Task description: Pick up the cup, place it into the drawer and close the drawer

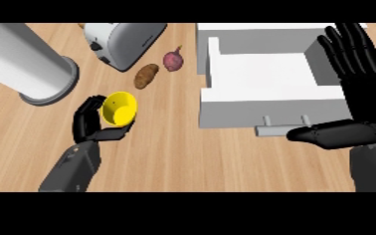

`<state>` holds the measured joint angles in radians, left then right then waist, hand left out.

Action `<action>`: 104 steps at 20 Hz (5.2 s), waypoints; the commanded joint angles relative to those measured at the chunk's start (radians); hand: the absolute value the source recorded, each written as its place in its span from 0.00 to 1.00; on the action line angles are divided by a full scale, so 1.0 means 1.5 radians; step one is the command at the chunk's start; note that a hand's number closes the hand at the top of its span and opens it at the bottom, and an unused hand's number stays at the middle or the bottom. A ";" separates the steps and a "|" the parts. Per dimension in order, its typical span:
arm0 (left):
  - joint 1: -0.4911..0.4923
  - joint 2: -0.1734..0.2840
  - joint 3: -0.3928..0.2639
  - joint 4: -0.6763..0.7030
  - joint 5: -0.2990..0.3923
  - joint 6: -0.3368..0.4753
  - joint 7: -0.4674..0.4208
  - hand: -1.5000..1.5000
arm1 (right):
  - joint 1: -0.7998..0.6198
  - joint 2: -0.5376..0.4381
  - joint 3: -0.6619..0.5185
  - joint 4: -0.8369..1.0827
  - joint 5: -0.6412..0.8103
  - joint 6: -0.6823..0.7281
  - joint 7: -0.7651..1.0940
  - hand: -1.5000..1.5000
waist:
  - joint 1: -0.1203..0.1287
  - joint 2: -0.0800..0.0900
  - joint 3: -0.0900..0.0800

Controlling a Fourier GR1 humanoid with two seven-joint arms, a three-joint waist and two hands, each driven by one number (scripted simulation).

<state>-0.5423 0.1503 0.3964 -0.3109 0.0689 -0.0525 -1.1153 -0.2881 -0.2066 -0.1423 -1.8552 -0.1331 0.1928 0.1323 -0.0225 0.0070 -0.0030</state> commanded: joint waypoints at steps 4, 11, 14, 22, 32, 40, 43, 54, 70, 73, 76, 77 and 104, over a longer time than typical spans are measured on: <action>-0.063 -0.028 -0.063 -0.071 -0.022 -0.090 0.018 1.00 | 0.011 -0.005 0.001 0.009 0.016 -0.001 -0.003 0.00 | 0.014 -0.006 0.002; -0.172 -0.070 -0.105 -0.204 -0.012 -0.048 0.193 1.00 | 0.015 -0.026 -0.040 0.016 -0.018 0.017 -0.009 0.00 | 0.023 -0.012 0.003; -0.189 -0.098 -0.156 -0.254 -0.003 -0.015 0.248 1.00 | 0.008 -0.016 -0.032 0.023 0.004 0.001 -0.020 0.00 | 0.022 -0.010 0.003; -0.361 -0.100 -0.204 -0.278 0.028 0.131 0.430 1.00 | 0.045 -0.003 -0.006 -0.004 0.020 0.011 -0.044 0.00 | 0.002 -0.005 0.002; -0.530 -0.100 -0.301 -0.114 0.092 0.260 0.570 1.00 | 0.027 -0.014 -0.009 0.026 0.004 0.032 -0.045 0.00 | -0.031 0.004 0.003; -0.517 -0.100 -0.410 -0.002 0.139 0.243 0.565 1.00 | -0.029 0.002 0.001 0.057 0.004 0.024 -0.062 0.00 | -0.069 0.017 0.004; -0.521 -0.100 -0.446 0.022 0.137 0.207 0.587 1.00 | -0.058 0.000 0.009 0.063 0.018 0.013 -0.045 0.00 | -0.079 0.021 0.003; -0.488 -0.100 -0.481 -0.011 0.217 0.213 0.553 0.00 | -0.076 0.013 0.054 0.055 -0.040 0.078 -0.039 0.00 | -0.127 0.028 0.003; -0.476 -0.100 -0.442 -0.052 0.370 0.242 0.398 0.00 | -0.022 -0.130 0.205 0.043 -0.007 0.311 0.054 0.00 | -0.064 0.009 0.002; -0.499 -0.097 -0.414 -0.035 0.369 0.231 0.413 0.00 | -0.031 -0.151 0.217 0.018 0.122 0.279 0.025 0.00 | -0.028 0.005 0.002; -0.463 -0.100 -0.429 -0.052 0.394 0.231 0.382 0.00 | 0.012 -0.107 0.283 0.078 0.248 0.217 -0.022 0.00 | -0.019 0.007 0.003; -0.449 -0.100 -0.437 -0.053 0.399 0.225 0.374 0.00 | -0.011 -0.100 0.288 0.098 0.263 0.203 -0.012 0.00 | -0.014 0.006 0.003; -0.238 0.016 -0.431 -0.283 0.407 0.096 0.425 0.00 | -0.390 -0.120 0.121 0.894 0.385 -0.033 -0.346 1.00 | 0.131 0.014 0.006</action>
<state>-0.9159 0.1526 -0.2450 -0.6910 0.6774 0.1027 -0.4994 -0.7569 -0.3219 0.1219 -0.6052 0.4588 0.2035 -0.3887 0.1419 0.0225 0.0069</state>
